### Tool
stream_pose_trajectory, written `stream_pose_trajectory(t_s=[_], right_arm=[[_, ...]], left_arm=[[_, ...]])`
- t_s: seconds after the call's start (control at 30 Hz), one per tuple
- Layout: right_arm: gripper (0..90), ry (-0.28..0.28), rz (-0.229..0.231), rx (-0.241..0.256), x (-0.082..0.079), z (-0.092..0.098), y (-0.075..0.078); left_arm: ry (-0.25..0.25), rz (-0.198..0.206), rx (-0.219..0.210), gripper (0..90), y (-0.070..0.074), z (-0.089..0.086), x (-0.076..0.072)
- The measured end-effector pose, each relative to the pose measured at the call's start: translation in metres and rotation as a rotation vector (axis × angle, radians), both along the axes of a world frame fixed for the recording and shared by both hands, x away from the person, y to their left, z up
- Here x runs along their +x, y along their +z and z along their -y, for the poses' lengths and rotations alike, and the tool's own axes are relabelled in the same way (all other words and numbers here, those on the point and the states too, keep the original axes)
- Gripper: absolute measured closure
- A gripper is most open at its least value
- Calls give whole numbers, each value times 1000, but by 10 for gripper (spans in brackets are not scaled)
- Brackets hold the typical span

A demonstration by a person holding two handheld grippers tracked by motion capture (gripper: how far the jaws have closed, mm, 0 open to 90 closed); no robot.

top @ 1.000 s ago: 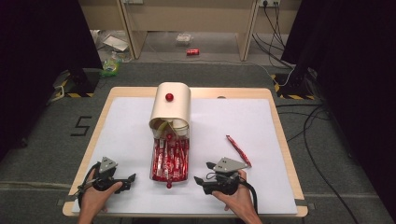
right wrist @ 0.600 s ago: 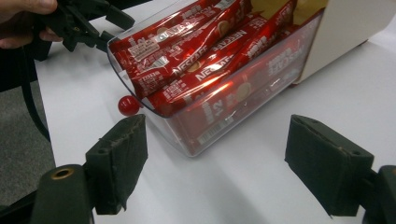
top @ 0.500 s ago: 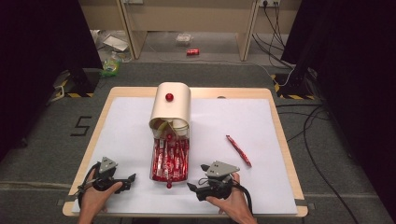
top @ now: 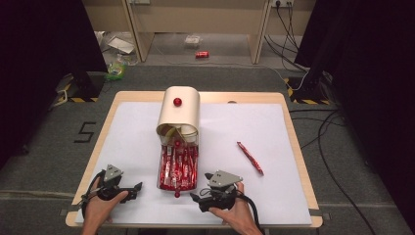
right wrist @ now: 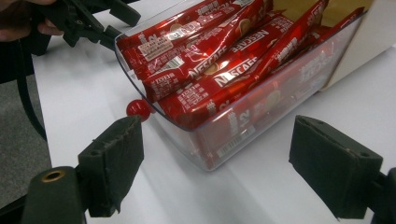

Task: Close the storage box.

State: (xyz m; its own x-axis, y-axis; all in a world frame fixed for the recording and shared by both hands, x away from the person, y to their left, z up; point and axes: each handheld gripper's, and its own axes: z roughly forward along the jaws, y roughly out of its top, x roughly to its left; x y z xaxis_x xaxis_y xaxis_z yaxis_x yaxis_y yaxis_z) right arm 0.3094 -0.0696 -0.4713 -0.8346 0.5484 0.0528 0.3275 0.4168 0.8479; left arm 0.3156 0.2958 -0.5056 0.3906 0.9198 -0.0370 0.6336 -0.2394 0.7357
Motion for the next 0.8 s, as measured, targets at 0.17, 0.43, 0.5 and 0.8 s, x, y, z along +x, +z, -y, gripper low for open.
stream_pose_trajectory(t_s=[0.17, 0.43, 0.5, 0.8], right_arm=[[187, -8, 14, -12, 2, -6, -3], [189, -12, 43, -64, 6, -14, -10], [185, -14, 42, -69, 6, -15, -10], [191, -7, 61, -80, 9, -21, -15]], left_arm=[[0, 0, -1, 65, 0, 0, 0], [0, 0, -2, 65, 0, 0, 0], [0, 0, -1, 65, 0, 0, 0], [0, 0, -1, 65, 0, 0, 0]])
